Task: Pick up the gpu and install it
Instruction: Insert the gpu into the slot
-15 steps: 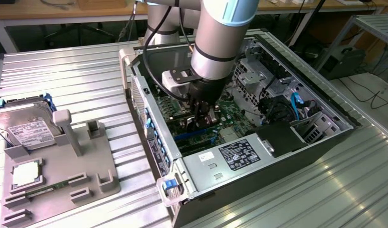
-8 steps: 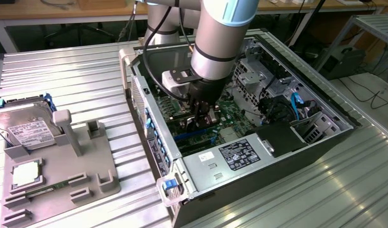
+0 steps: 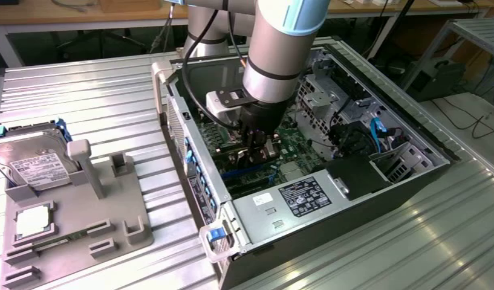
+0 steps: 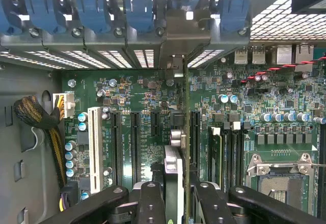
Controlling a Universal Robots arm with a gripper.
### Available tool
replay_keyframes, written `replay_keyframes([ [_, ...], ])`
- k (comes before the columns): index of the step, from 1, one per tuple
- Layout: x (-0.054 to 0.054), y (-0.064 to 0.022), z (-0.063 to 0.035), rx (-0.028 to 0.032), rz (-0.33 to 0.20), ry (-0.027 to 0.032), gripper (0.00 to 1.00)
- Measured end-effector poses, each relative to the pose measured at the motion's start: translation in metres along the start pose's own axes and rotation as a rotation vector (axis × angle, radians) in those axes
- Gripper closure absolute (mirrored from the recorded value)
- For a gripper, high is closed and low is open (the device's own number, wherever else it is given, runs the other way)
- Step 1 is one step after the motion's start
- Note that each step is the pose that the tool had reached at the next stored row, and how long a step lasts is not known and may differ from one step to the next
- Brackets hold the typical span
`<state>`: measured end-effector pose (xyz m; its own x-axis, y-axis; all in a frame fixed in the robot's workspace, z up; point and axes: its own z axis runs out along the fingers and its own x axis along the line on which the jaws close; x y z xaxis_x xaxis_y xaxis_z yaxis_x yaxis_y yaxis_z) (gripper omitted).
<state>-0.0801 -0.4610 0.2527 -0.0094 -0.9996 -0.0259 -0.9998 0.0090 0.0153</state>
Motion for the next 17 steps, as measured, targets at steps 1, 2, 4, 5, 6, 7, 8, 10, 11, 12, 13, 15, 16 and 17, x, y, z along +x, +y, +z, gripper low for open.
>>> replay_keyframes([
  [1,0.0,0.0,0.0005,-0.0007,0.0,0.0,0.72],
  [2,0.0,0.0,0.0005,-0.0008,0.0,0.0001,0.72],
  [4,0.0001,0.0,0.0004,-0.001,0.0,0.0003,0.72],
  [5,0.0001,0.0,0.0004,-0.001,0.0,0.0003,0.72],
  [6,0.0001,0.0,0.0004,-0.0011,0.0,0.0003,0.72],
  [7,0.0001,0.0,0.0004,-0.0011,0.0,0.0004,0.72],
  [8,0.0001,0.0,0.0004,-0.0011,0.0,0.0003,0.72],
  [10,0.0,0.0,0.0004,-0.0011,0.0,0.0003,0.72],
  [11,0.0001,0.0,0.0004,-0.0011,0.0,0.0004,0.72],
  [12,0.0001,0.0,0.0004,-0.0011,0.0,0.0003,0.72],
  [13,0.0001,0.0,0.0004,-0.0012,0.0,0.0003,0.72],
  [15,0.0,0.0,0.0004,-0.0011,0.0,0.0003,0.72],
  [16,0.0001,0.0,0.0004,-0.0012,0.0,0.0004,0.72],
  [17,0.0001,-0.0006,0.0004,-0.0013,0.0,0.0003,0.72],
])
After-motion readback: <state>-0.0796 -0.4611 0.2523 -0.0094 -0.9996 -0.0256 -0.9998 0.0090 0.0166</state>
